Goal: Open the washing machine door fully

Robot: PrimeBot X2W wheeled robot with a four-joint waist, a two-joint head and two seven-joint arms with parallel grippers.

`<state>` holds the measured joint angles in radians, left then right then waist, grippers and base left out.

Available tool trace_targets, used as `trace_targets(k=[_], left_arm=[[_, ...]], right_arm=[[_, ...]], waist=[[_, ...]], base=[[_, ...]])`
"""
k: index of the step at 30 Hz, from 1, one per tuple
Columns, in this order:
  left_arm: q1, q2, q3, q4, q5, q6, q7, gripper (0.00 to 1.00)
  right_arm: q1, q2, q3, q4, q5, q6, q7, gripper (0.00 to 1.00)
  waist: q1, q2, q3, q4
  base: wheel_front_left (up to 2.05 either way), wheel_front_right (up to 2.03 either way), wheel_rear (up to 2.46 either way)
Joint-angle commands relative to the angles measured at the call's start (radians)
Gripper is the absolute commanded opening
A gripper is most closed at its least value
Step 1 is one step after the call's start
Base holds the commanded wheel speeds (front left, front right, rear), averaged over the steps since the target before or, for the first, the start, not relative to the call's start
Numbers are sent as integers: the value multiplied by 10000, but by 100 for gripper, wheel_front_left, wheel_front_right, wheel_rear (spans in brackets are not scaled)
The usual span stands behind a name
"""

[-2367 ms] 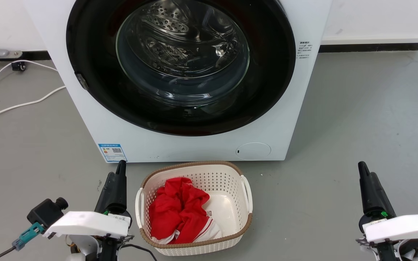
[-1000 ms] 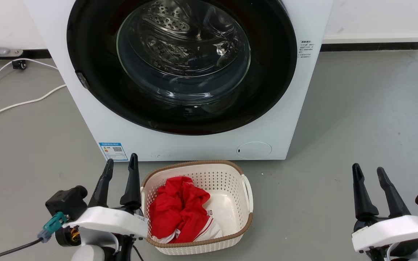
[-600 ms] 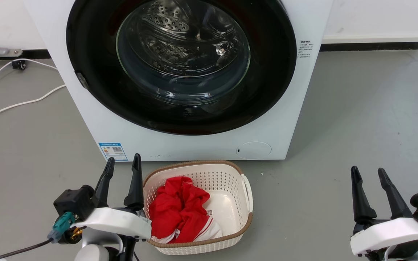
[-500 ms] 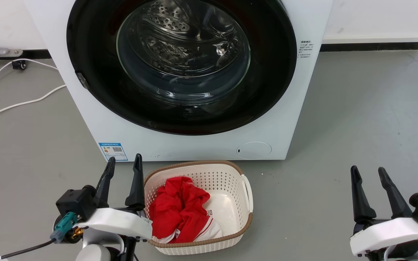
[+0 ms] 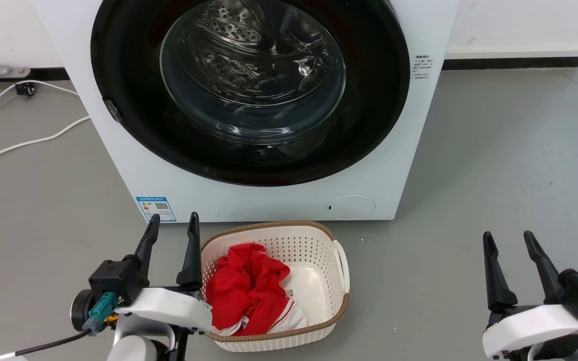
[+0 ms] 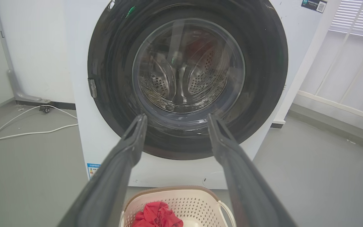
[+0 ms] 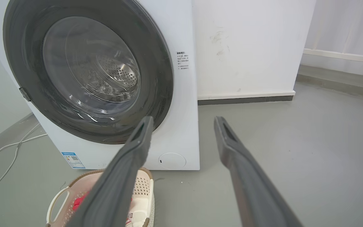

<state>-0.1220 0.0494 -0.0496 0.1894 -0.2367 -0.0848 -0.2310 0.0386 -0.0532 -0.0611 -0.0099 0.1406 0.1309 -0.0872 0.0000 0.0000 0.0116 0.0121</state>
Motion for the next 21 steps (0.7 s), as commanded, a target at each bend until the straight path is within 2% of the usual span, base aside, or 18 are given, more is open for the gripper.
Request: trace_targets(k=[1,17,21], left_arm=[[-96,18,30,2,202,20,-77,100],[-174,14,-51,248,1217,79,-364,100],[-160,14,-26,274,1117,92,-367,100]], right_arm=[[55,33,-3,-95,-188,-3,-42,100],[198,50,30,-202,-1132,-3,-202,100],[190,49,6,-148,-992,-3,-192,100]], waist=[[0,0,1,-3],[0,0,21,40],[0,0,30,25]], base=[[0,0,0],[0,0,0],[0,0,0]])
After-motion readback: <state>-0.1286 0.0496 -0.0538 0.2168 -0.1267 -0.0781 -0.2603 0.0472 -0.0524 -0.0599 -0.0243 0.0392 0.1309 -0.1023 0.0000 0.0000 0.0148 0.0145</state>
